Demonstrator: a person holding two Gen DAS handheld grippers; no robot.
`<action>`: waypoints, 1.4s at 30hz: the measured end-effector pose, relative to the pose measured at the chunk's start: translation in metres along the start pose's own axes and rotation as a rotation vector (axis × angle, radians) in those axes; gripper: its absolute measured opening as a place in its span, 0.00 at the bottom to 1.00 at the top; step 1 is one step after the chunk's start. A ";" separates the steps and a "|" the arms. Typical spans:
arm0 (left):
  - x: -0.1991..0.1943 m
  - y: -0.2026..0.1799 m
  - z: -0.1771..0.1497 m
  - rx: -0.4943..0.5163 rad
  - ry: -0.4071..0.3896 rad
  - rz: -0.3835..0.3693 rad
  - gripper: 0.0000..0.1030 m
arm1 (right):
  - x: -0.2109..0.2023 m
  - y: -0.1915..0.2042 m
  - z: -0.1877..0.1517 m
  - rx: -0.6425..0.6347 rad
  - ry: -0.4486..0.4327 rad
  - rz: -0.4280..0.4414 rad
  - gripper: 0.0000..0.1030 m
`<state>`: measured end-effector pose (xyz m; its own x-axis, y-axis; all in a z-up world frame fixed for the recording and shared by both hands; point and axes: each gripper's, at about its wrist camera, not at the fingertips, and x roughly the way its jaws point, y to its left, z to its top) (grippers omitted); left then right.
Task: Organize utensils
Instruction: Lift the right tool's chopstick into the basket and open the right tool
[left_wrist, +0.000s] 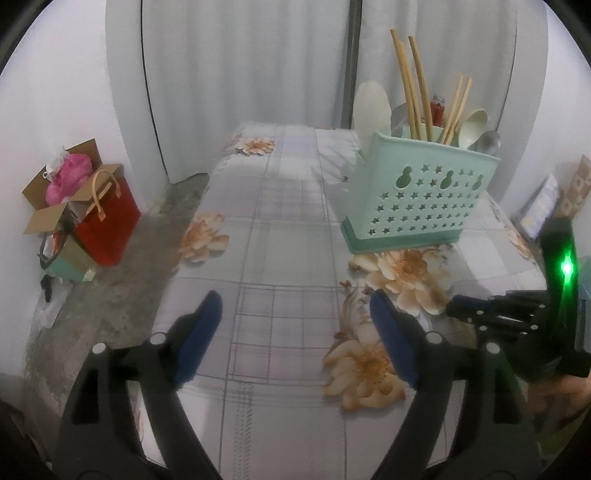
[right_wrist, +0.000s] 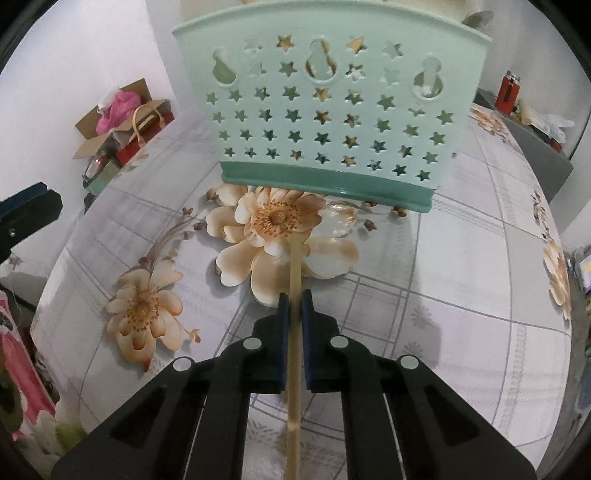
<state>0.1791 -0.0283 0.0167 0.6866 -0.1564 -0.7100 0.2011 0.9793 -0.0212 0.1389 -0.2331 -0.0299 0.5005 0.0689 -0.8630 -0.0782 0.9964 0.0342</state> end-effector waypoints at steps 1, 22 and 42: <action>0.000 0.000 0.000 0.000 -0.001 0.001 0.76 | -0.003 -0.002 0.000 0.003 -0.004 0.000 0.07; 0.001 0.000 0.000 -0.005 -0.002 0.002 0.80 | -0.100 -0.023 0.022 0.072 -0.263 0.020 0.07; 0.001 0.003 0.001 -0.037 -0.008 -0.029 0.80 | -0.236 -0.043 0.110 0.070 -0.812 0.030 0.06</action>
<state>0.1808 -0.0252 0.0169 0.6867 -0.1858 -0.7028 0.1952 0.9784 -0.0679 0.1188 -0.2870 0.2280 0.9702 0.0840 -0.2272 -0.0611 0.9925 0.1061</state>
